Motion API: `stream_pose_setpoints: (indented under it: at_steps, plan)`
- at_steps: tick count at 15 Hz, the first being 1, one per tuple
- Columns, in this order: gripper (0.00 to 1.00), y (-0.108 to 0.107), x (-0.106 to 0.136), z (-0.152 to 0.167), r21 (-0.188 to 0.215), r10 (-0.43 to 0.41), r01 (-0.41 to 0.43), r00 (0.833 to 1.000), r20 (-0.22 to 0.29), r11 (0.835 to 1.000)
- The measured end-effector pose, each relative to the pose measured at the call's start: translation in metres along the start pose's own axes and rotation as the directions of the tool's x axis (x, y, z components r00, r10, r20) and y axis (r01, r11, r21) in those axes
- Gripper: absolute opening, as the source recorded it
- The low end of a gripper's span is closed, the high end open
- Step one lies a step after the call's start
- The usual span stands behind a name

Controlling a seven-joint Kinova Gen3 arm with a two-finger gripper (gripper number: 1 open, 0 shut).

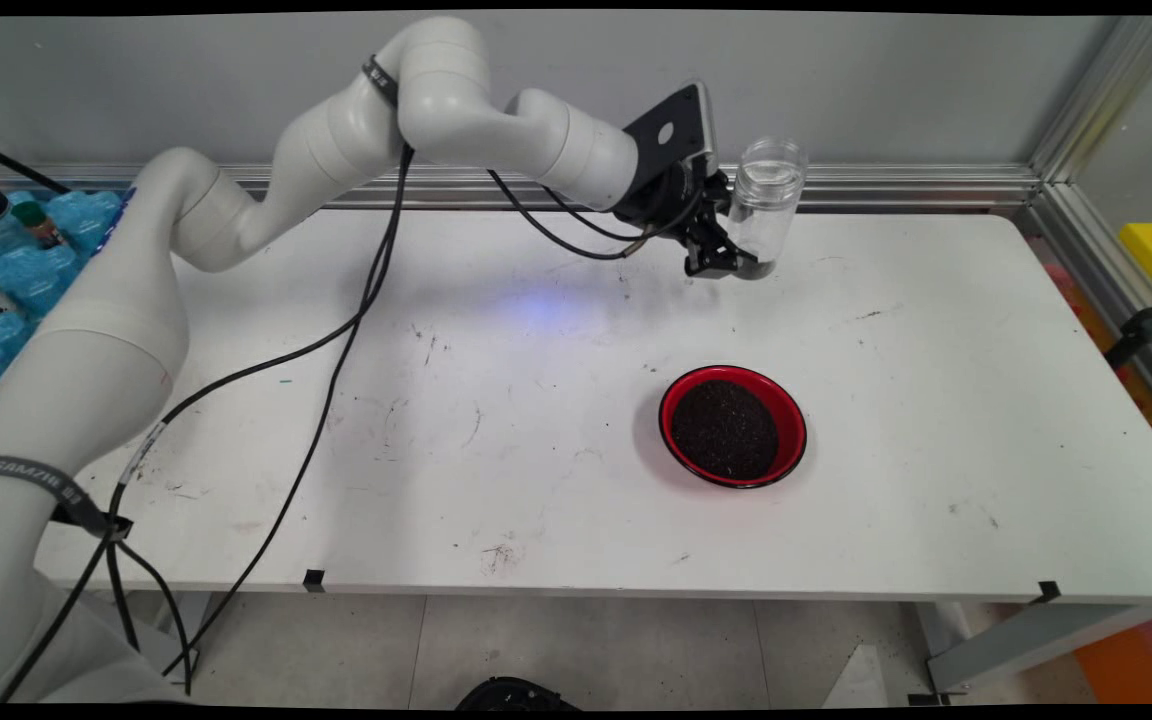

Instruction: Place the picked object on the table

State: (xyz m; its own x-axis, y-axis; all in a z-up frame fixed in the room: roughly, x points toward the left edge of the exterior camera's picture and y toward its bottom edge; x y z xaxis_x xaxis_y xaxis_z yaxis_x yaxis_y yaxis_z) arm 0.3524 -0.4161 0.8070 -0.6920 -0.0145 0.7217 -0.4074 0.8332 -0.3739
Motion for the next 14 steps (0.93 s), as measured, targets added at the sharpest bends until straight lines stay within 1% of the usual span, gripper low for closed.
stream_pose_setpoints:
  at_steps: [4,7,14]
  plan:
    - [0.00,-0.003,-0.006,0.012,-0.023,-0.019,0.020,1.000,0.017,1.000]
    - [0.00,-0.004,-0.012,0.023,-0.047,-0.047,0.049,0.998,0.033,0.998]
    - [0.00,-0.003,-0.030,0.046,-0.099,-0.096,0.104,0.992,0.078,0.990]
